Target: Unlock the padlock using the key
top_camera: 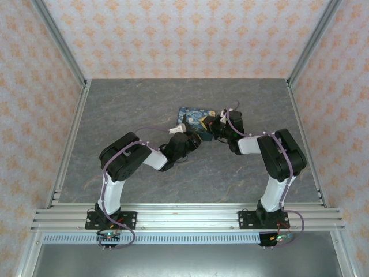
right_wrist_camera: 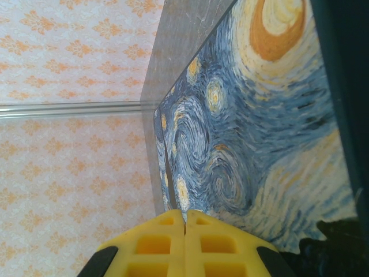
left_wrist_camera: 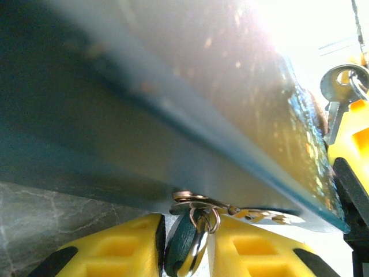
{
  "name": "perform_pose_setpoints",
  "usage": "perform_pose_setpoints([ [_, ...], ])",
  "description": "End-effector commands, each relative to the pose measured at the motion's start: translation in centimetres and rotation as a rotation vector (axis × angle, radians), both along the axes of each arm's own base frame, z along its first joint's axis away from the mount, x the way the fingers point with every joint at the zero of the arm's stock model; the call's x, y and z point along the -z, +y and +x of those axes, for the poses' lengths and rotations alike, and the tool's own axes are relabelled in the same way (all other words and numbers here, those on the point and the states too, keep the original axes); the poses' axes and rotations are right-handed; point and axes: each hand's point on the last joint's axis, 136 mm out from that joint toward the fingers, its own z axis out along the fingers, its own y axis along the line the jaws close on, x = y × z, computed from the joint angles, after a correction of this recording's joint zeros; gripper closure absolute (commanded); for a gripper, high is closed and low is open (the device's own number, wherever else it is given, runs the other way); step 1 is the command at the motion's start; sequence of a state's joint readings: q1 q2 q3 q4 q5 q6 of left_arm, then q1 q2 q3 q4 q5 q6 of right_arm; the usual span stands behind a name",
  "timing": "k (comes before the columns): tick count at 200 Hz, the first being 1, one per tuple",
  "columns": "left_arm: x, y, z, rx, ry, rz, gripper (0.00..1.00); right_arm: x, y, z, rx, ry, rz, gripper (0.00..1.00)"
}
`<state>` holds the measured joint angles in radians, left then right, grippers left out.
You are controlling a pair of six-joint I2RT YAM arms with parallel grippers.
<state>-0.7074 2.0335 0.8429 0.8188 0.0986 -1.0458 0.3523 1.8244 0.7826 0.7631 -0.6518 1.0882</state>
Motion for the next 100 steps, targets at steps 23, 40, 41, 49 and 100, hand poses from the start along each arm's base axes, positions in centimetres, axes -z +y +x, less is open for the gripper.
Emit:
perform_pose_setpoints([
  [23, 4.22, 1.44, -1.4, -0.012, 0.126, 0.116, 0.74, 2.88, -0.27, -0.67, 0.002, 0.076, -0.03, 1.0],
  [40, 4.39, 1.45, -1.38, -0.013, 0.131, 0.12, 0.76, 2.91, -0.27, -0.66, 0.001, 0.076, -0.029, 1.0],
  [41, 4.46, 1.47, -1.4, -0.013, 0.132, 0.122, 0.76, 2.91, -0.29, -0.65, 0.002, 0.076, -0.029, 1.0],
  [49, 4.52, 1.5, -1.39, -0.014, 0.134, 0.125, 0.76, 2.96, -0.26, -0.66, 0.001, 0.077, -0.029, 1.0],
  [100, 4.87, 1.64, -1.43, -0.019, 0.144, 0.136, 0.82, 2.89, -0.3, -0.61, 0.003, 0.075, -0.027, 1.0],
])
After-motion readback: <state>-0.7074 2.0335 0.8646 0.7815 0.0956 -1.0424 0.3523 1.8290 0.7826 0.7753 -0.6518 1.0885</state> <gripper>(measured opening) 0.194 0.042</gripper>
